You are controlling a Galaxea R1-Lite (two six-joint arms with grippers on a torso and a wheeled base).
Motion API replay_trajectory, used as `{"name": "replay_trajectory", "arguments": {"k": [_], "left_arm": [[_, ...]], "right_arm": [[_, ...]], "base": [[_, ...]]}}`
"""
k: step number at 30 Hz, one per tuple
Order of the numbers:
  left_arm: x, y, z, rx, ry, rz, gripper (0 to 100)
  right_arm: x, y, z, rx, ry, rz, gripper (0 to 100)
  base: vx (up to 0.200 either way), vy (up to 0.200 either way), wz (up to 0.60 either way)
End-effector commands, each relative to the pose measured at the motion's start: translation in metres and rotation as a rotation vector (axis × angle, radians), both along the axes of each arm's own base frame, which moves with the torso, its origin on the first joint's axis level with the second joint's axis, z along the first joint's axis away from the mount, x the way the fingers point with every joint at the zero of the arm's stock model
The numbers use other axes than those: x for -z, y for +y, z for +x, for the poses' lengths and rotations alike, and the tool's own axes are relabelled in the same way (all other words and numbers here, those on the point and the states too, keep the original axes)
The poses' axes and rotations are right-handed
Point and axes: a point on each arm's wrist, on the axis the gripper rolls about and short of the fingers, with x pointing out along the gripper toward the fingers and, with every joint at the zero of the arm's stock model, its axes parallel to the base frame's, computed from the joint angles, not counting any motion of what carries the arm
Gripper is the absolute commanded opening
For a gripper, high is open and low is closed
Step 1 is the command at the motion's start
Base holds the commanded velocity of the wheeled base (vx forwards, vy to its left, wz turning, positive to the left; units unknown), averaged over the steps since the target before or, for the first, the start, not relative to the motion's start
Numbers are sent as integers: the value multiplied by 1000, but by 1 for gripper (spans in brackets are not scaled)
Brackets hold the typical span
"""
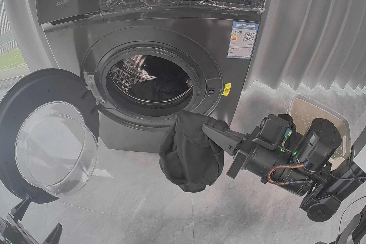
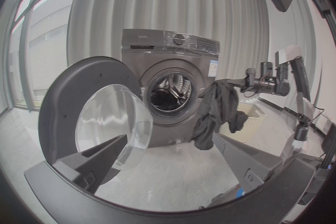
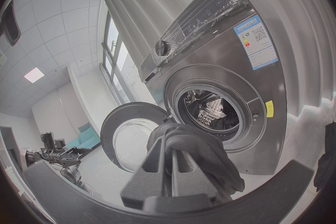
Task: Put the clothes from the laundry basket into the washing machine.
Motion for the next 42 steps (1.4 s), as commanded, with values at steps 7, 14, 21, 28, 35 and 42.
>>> {"name": "replay_trajectory", "arguments": {"k": [7, 14, 21, 28, 35, 42], "left_arm": [[-45, -5, 14, 211, 48, -19, 100], [-70, -14, 60, 331, 148, -2, 100], [-70, -29, 102, 428, 234, 2, 100], [-61, -51, 141, 500, 299, 8, 100], [-48, -71, 175, 543, 324, -3, 100], [-33, -91, 193, 595, 364, -8, 100]], "right_arm": [[1, 19, 7, -28, 9, 29, 0], [-9, 24, 13, -30, -5, 75, 0], [-11, 26, 19, -26, -8, 96, 0], [-12, 27, 19, -29, -11, 99, 0], [-11, 26, 20, -26, -9, 99, 0], [-10, 26, 19, -31, 8, 108, 0]], "base": [[0, 0, 0], [0, 0, 0], [0, 0, 0], [0, 0, 0], [0, 0, 0], [0, 0, 0]]}}
